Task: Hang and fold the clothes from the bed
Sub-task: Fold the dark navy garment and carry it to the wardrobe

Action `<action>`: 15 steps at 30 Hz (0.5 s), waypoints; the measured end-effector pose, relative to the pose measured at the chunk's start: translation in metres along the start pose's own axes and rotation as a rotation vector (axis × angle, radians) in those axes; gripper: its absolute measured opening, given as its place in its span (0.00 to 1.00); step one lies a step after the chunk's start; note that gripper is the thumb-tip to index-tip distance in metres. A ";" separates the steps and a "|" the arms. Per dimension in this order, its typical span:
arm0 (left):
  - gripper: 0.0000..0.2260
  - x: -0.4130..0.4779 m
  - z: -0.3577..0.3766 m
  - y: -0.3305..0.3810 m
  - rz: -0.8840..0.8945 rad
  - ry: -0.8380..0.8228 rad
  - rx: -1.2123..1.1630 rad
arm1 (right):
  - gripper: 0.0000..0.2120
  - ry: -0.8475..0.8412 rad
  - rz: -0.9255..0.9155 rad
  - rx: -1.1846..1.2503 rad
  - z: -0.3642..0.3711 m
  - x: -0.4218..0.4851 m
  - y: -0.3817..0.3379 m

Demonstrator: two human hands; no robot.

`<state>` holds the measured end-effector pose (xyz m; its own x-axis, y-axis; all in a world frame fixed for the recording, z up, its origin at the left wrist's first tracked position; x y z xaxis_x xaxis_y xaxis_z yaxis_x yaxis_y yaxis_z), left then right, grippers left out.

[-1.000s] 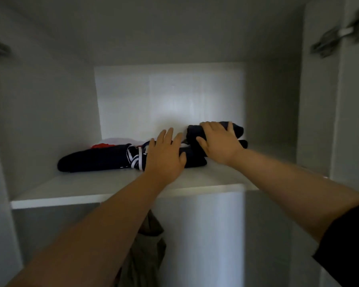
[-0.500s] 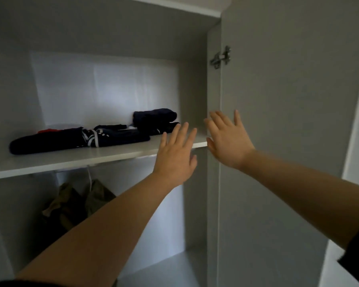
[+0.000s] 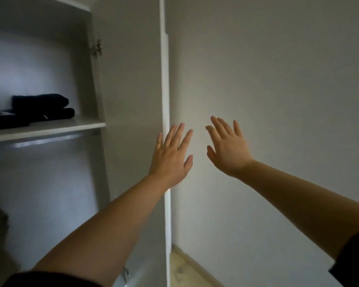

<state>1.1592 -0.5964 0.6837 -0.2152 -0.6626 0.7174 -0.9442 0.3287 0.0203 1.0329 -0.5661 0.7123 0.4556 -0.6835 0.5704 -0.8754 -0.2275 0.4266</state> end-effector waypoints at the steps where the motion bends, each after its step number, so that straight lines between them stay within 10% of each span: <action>1: 0.29 -0.005 0.003 0.033 0.022 0.003 -0.017 | 0.28 -0.023 0.032 -0.010 -0.001 -0.030 0.020; 15: 0.30 -0.051 0.066 0.438 0.405 -0.105 -0.228 | 0.28 -0.232 0.438 -0.112 -0.002 -0.362 0.272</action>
<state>0.7403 -0.4632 0.6095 -0.5903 -0.5111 0.6248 -0.7025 0.7065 -0.0858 0.6300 -0.3794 0.6230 -0.0096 -0.8371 0.5469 -0.9478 0.1820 0.2618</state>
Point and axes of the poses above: each hand's wrist, its own x-axis towards the middle knuckle, its own z-axis out of the palm, y = z × x, the point moved 8 cm from there along x, towards the middle knuckle, and after that the axes turned 13 degrees about -z, right-handed, at the moved point
